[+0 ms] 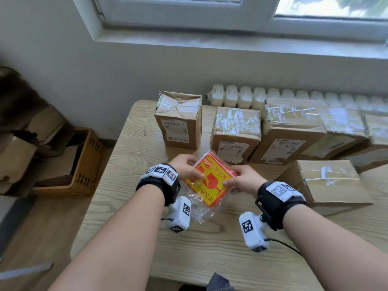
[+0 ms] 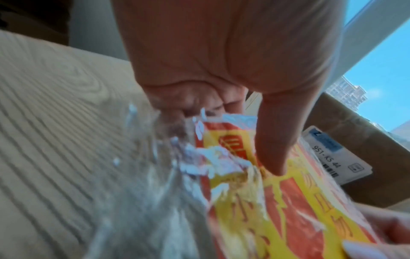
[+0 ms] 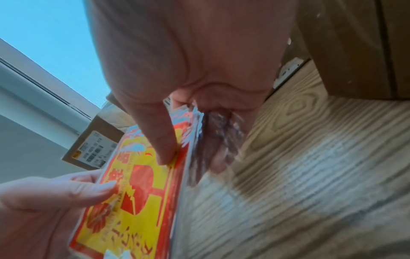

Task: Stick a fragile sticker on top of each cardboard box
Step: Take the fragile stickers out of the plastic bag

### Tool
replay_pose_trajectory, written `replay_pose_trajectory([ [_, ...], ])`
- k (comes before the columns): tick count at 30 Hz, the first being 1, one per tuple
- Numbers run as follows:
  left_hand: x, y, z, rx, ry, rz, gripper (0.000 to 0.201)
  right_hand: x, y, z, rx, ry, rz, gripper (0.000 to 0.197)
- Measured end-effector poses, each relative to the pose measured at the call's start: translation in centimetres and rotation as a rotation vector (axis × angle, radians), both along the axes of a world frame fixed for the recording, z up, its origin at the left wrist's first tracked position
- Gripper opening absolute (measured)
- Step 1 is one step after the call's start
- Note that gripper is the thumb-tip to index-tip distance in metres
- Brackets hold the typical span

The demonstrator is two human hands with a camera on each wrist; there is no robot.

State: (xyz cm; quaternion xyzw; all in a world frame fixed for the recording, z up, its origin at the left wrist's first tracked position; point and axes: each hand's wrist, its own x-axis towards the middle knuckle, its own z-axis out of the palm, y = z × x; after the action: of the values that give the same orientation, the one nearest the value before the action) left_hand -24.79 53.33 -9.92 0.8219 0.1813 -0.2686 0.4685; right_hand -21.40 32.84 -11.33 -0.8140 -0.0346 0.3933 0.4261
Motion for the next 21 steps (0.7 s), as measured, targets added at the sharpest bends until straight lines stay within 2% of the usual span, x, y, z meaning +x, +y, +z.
replay_pose_trajectory([
  [8, -0.3, -0.3, 0.8, 0.073, 0.017, 0.059, 0.025, -0.2, -0.3, 1.8, 0.039, 0.012, 0.016, 0.046],
  [10, -0.7, -0.1, 0.8, 0.098, 0.025, 0.075, 0.021, -0.2, -0.4, 1.6, -0.020, -0.113, 0.031, 0.049],
  [13, -1.1, 0.3, 1.3, 0.115, 0.018, 0.086, 0.016, -0.3, -0.8, 2.0, -0.080, -0.362, -0.123, 0.033],
  [14, -1.3, 0.3, 1.5, 0.116, 0.009, 0.086, 0.016, -0.2, -0.8, 2.3, -0.061, -0.350, -0.161, 0.032],
  [16, -1.4, 0.4, 2.0, 0.108, -0.002, 0.075, 0.016, -0.2, -0.5, 3.0, -0.005, -0.097, -0.146, 0.047],
  [18, -1.3, 0.2, 2.4, 0.096, -0.005, 0.065, 0.016, -0.7, 0.0, 3.7, 0.001, 0.176, -0.049, 0.065],
  [19, -1.3, 0.1, 2.6, 0.088, -0.006, 0.065, 0.019, -1.0, 0.3, 3.8, 0.002, 0.250, -0.012, 0.070],
  [21, -1.2, -0.2, 2.8, 0.071, -0.025, 0.065, 0.027, -1.7, 1.0, 3.7, 0.024, 0.274, -0.007, 0.073],
])
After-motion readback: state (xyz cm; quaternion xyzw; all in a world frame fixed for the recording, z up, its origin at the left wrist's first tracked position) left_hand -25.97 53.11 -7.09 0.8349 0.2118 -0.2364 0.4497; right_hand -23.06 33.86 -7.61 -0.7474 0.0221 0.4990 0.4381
